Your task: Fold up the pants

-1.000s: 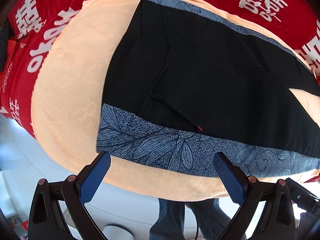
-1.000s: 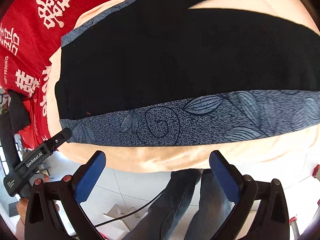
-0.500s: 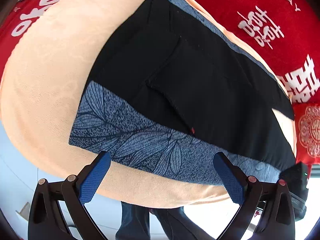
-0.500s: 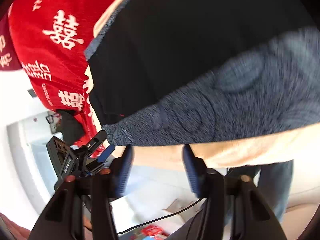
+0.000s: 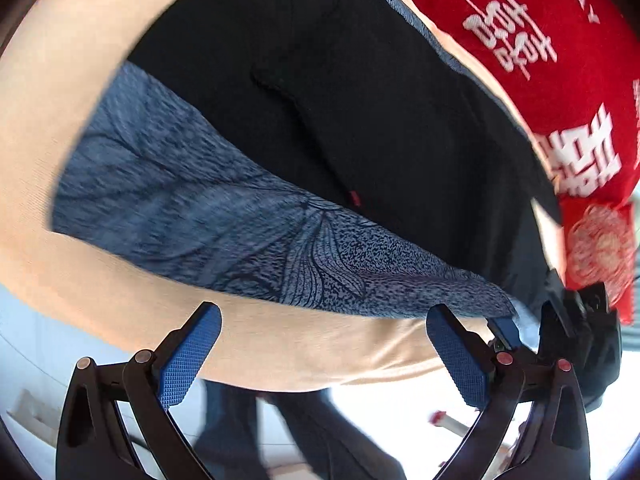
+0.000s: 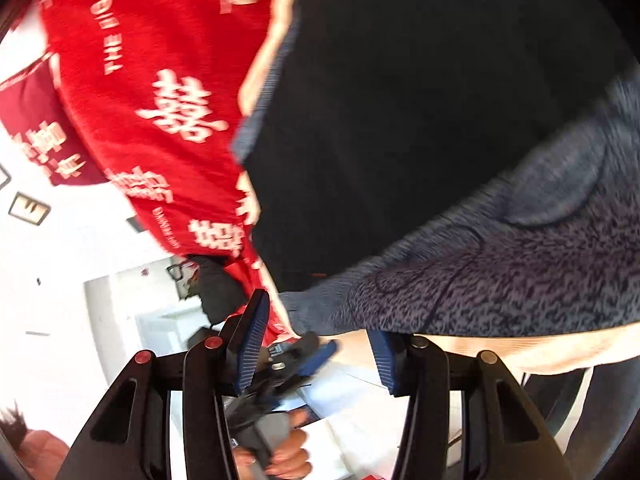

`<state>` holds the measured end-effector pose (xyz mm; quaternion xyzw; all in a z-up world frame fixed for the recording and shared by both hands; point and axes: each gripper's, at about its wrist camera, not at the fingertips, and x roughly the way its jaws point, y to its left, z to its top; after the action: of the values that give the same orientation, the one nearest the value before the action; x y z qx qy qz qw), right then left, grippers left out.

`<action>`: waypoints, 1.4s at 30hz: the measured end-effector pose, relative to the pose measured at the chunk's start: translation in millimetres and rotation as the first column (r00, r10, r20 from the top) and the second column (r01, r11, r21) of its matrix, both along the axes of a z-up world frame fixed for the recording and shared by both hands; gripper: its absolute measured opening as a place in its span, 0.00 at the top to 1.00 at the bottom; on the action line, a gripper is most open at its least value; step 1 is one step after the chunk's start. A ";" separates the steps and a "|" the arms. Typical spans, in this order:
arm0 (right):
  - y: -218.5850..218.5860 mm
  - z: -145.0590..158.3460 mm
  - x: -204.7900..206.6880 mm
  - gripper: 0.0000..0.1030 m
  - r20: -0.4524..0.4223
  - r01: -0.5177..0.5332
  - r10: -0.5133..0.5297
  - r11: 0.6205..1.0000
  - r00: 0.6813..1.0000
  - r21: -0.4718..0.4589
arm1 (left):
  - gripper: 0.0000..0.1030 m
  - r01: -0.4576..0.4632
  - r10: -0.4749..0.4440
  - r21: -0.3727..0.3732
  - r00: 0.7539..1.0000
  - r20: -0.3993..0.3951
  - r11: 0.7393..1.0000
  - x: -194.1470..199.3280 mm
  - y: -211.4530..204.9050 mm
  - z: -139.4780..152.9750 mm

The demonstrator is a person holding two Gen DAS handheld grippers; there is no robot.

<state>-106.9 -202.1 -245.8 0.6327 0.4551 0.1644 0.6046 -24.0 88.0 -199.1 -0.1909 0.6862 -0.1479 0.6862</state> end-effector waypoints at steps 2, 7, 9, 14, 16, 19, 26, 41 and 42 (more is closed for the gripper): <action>-2.3 14.1 5.4 0.48 0.037 -0.014 0.014 1.000 0.999 0.002 | 0.00 -0.053 0.053 -0.046 0.999 -0.012 0.998 7.2 -2.8 -2.4; -6.0 18.3 3.8 0.48 0.038 -0.054 0.054 0.999 0.998 -0.007 | 0.00 -0.161 0.162 -0.074 0.987 0.008 0.984 25.6 7.3 -3.3; -3.3 10.7 1.6 0.48 0.011 -0.066 0.066 0.998 0.998 -0.020 | 0.01 -0.183 0.184 -0.079 0.983 0.008 0.980 31.7 11.4 -5.1; -20.2 -17.5 -31.6 0.48 -0.094 -0.009 0.003 0.998 0.996 -0.065 | 0.03 -0.096 0.097 -0.015 0.994 0.053 0.995 35.7 -1.8 -3.7; -34.5 -23.3 -47.2 0.48 -0.124 0.044 -0.053 0.996 0.991 -0.078 | 0.04 -0.050 0.049 0.024 0.996 0.074 0.998 33.4 -6.2 -2.6; -57.8 -30.0 -66.4 0.48 -0.143 0.143 -0.152 0.987 0.978 -0.071 | 0.10 -0.020 0.016 0.052 0.996 0.084 0.998 32.8 -7.4 -2.0; -69.8 -29.3 -73.1 0.93 -0.178 0.256 -0.253 0.967 0.951 -0.006 | 0.80 -0.004 -0.008 0.144 0.997 0.077 0.990 36.6 11.0 3.7; -133.6 113.1 85.0 0.92 0.067 -0.080 0.107 0.944 0.992 -0.321 | 0.82 -0.044 0.020 0.061 0.937 0.348 0.997 140.9 -27.8 116.5; -141.9 116.4 110.9 0.92 0.074 -0.107 0.140 0.934 0.987 -0.341 | 0.82 -0.045 0.016 0.073 0.931 0.366 0.996 152.5 -31.2 118.3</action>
<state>4.0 -343.9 -129.5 0.4817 0.4855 0.1527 0.7134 128.5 56.8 -80.8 -0.1431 0.5492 -0.1425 0.8109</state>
